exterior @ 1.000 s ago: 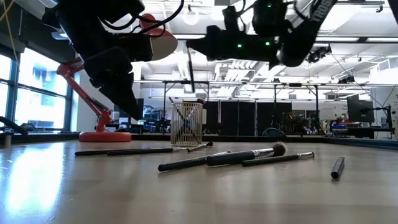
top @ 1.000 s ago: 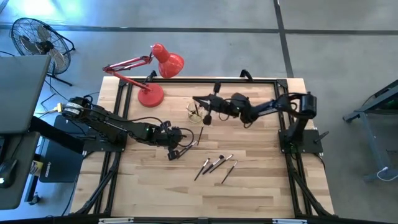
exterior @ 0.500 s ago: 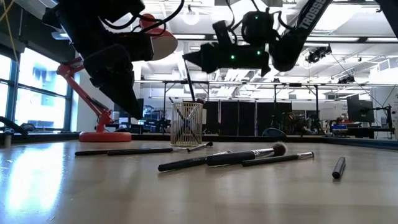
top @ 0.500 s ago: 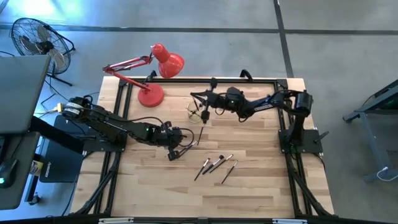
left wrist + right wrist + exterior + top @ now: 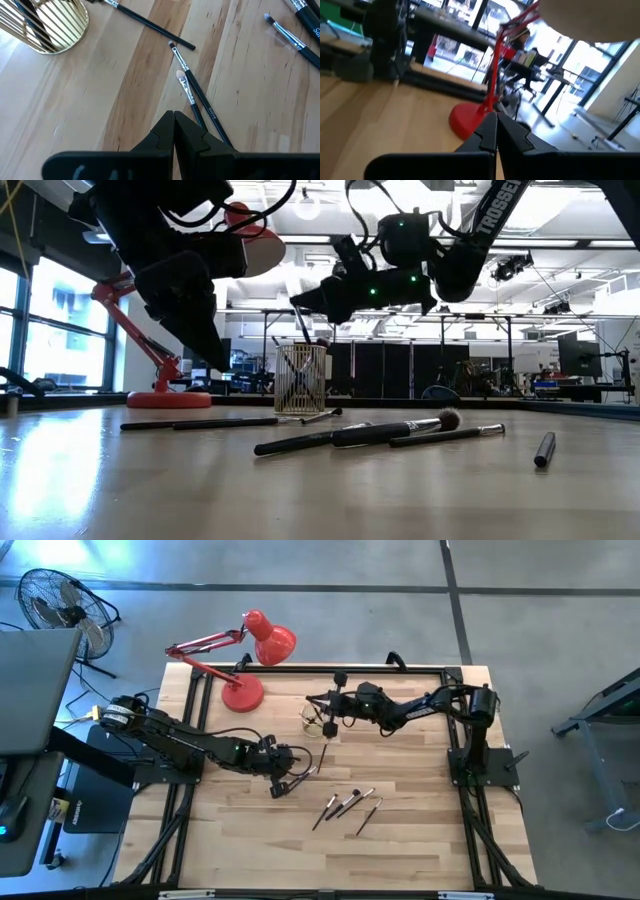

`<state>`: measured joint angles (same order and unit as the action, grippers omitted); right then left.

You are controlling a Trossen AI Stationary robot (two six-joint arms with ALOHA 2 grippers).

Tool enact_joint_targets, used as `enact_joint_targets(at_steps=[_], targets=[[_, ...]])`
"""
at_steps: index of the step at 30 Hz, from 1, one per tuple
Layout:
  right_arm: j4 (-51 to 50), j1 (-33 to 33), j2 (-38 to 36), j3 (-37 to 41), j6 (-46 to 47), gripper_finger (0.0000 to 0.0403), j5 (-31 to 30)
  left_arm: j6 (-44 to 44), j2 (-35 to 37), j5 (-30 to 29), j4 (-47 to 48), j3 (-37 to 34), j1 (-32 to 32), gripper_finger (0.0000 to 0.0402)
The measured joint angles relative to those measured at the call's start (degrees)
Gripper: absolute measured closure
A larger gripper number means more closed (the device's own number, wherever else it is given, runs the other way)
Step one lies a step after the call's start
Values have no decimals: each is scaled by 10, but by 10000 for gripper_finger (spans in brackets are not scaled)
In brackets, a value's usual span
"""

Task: Put items in baskets/containers
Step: Put the black foundation brush into the gold pen holder

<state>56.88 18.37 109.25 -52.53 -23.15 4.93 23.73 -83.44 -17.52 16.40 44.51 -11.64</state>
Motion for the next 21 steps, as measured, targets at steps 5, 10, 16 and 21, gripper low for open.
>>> enact_joint_targets(at_steps=[5, 10, 16, 21], targets=[[-18, 0, 0, 0, 20, 402, 0, 0, 0, 0, 0, 0, 0, 401], [-22, 0, 0, 0, 40, 391, -6, -1, 0, 0, 0, 0, 0, 401], [-54, -1, 0, 0, 50, 359, -15, -1, 0, 0, 0, 0, 0, 402], [-62, -4, -6, 0, 44, 326, -17, -1, 0, 0, 0, 0, 0, 402]])
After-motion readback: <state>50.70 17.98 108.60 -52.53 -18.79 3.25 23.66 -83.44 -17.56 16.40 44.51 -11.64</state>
